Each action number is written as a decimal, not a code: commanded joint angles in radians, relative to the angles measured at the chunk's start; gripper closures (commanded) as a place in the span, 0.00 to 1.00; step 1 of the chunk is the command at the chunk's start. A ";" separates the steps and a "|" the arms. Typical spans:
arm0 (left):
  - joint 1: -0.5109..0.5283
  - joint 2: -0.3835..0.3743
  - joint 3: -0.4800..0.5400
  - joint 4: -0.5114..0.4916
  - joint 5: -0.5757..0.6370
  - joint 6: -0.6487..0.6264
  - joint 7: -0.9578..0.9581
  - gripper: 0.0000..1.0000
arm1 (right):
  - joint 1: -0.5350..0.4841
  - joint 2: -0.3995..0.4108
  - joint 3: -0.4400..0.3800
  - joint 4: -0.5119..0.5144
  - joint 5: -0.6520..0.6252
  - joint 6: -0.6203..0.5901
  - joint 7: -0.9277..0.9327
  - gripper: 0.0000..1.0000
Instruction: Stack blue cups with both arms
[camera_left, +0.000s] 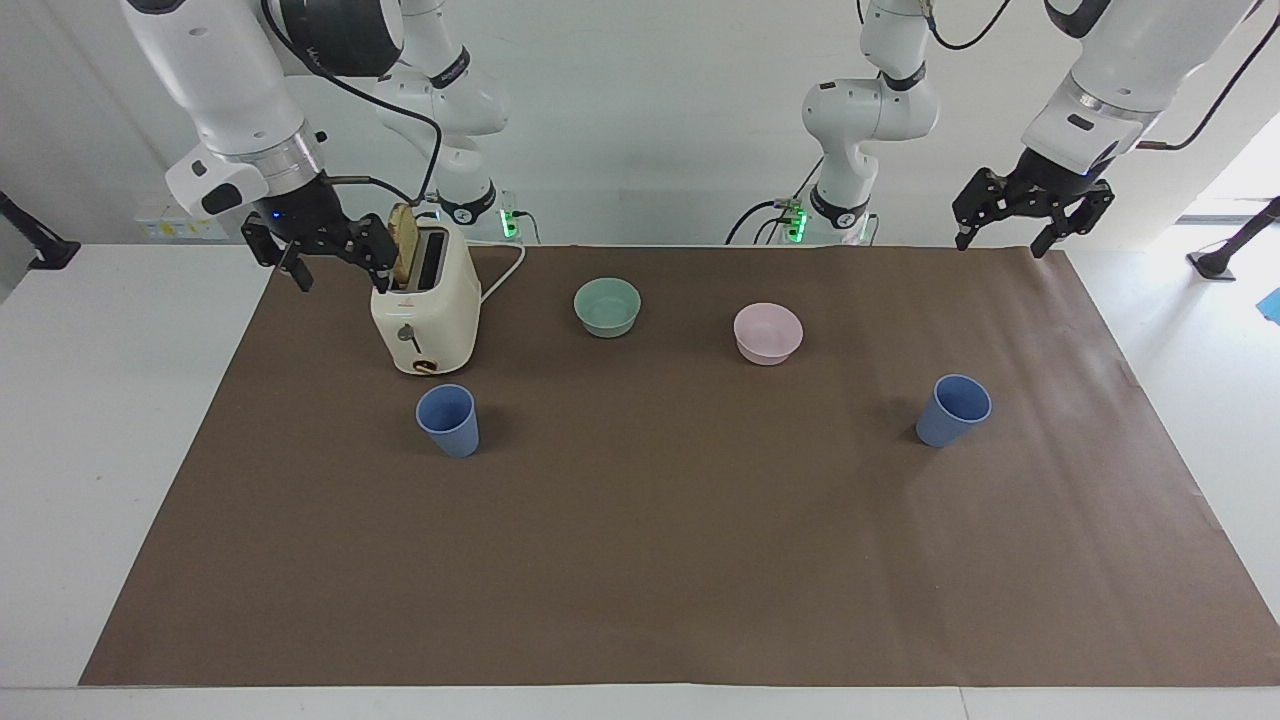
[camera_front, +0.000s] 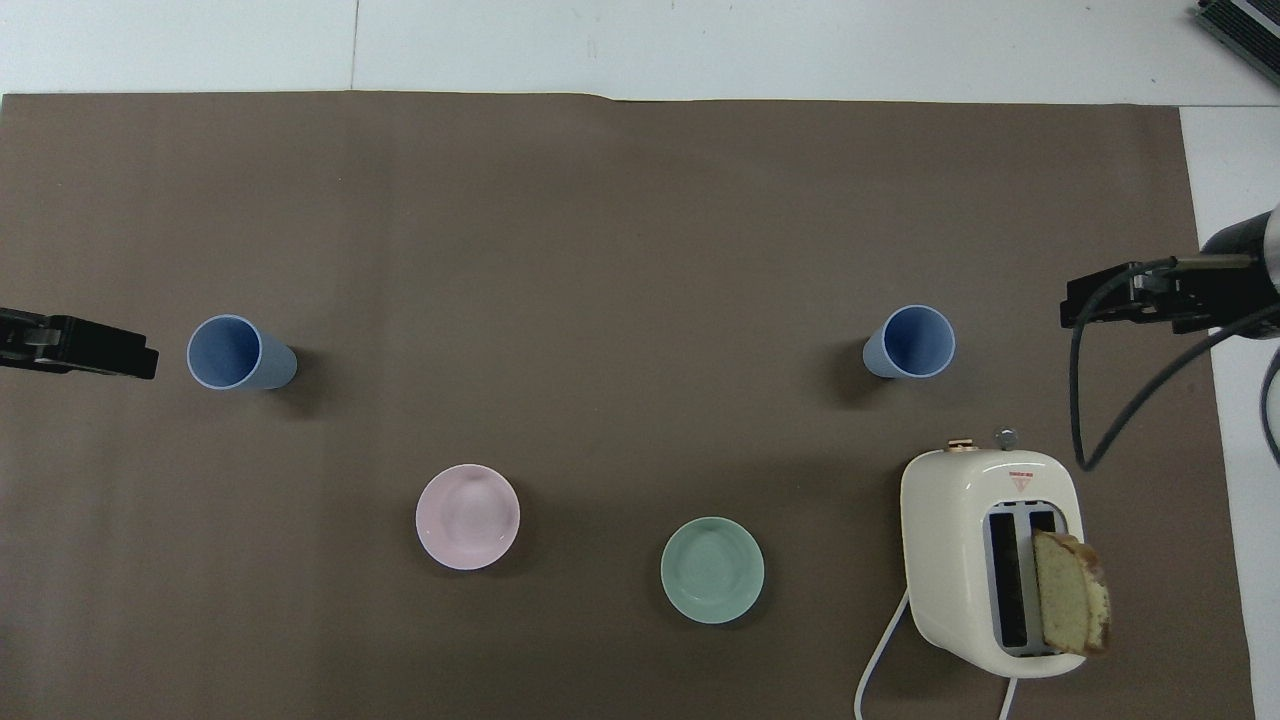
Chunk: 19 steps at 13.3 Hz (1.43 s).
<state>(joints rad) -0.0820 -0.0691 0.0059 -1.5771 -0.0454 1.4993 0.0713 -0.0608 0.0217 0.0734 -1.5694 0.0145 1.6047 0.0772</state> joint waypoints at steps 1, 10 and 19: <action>-0.004 -0.011 0.000 -0.007 0.012 0.012 0.001 0.00 | -0.013 -0.012 0.008 -0.011 0.018 0.001 0.013 0.00; -0.002 -0.009 0.000 -0.014 0.012 0.021 -0.001 0.00 | -0.013 -0.013 0.008 -0.011 0.018 0.001 0.013 0.00; 0.085 0.031 0.002 -0.167 0.012 0.248 -0.010 0.00 | -0.013 -0.012 0.008 -0.011 0.018 0.001 0.013 0.00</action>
<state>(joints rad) -0.0196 -0.0437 0.0147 -1.7047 -0.0451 1.6887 0.0708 -0.0608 0.0217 0.0734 -1.5694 0.0145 1.6047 0.0772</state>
